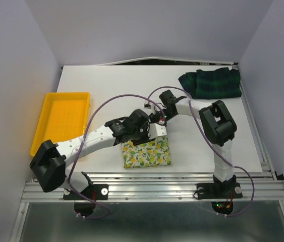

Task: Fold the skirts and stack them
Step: Fold the skirt, then neatly place the folded skirt to the corner

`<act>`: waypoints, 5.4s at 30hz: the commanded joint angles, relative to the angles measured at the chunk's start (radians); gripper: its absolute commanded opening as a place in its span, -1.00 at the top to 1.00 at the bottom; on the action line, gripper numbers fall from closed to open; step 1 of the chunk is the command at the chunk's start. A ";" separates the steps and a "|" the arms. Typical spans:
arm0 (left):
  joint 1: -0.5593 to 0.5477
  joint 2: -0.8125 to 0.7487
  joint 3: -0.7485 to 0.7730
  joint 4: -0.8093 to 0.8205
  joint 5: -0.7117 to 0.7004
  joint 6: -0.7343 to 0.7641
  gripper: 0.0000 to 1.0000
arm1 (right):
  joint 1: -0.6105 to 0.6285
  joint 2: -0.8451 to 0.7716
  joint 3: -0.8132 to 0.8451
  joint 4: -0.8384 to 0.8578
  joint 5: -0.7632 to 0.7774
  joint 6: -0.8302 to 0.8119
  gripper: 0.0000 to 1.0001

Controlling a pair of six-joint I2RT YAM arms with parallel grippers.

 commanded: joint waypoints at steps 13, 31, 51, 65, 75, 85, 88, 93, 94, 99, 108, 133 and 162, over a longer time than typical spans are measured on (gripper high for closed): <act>0.002 0.328 -0.041 0.065 0.131 -0.101 0.21 | -0.122 0.002 0.234 -0.104 0.303 0.136 0.37; 0.025 -0.003 -0.114 0.004 0.216 -0.149 -0.06 | -0.348 -0.345 -0.241 -0.124 -0.025 0.412 -0.29; 0.048 0.593 0.239 0.081 0.099 -0.175 0.02 | -0.452 -0.393 -0.343 -0.161 0.191 0.340 -0.77; 0.181 0.853 0.810 -0.015 0.090 -0.063 -0.06 | -0.636 -0.259 -0.129 -0.181 0.254 0.228 -0.61; 0.261 0.334 0.408 0.272 0.075 -0.369 -0.97 | -0.636 -0.175 -0.071 -0.003 0.187 0.435 -0.50; 0.451 0.295 0.092 0.454 0.288 -0.869 -0.97 | -0.566 -0.155 -0.137 0.126 0.253 0.527 -0.54; 0.473 0.311 0.045 0.495 0.266 -0.931 -0.97 | -0.544 -0.141 -0.135 0.126 0.268 0.522 -0.54; 0.473 0.363 0.034 0.525 0.271 -0.985 -0.97 | -0.523 -0.115 -0.142 0.132 0.291 0.519 -0.55; 0.473 0.371 0.034 0.528 0.279 -0.992 -0.97 | -0.511 -0.112 -0.146 0.131 0.290 0.519 -0.55; 0.468 0.429 0.010 0.551 0.300 -1.046 -0.97 | -0.491 -0.109 -0.177 0.123 0.283 0.524 -0.56; 0.450 0.469 -0.013 0.559 0.314 -1.100 -0.97 | -0.491 -0.172 -0.234 0.010 0.397 0.498 -0.63; 0.356 0.609 0.105 0.435 0.202 -1.164 -0.27 | -0.439 -0.153 -0.283 0.062 0.346 0.542 -0.07; 0.234 0.655 0.524 0.173 -0.198 -0.966 1.00 | -0.290 -0.299 -0.057 0.146 0.754 0.383 0.99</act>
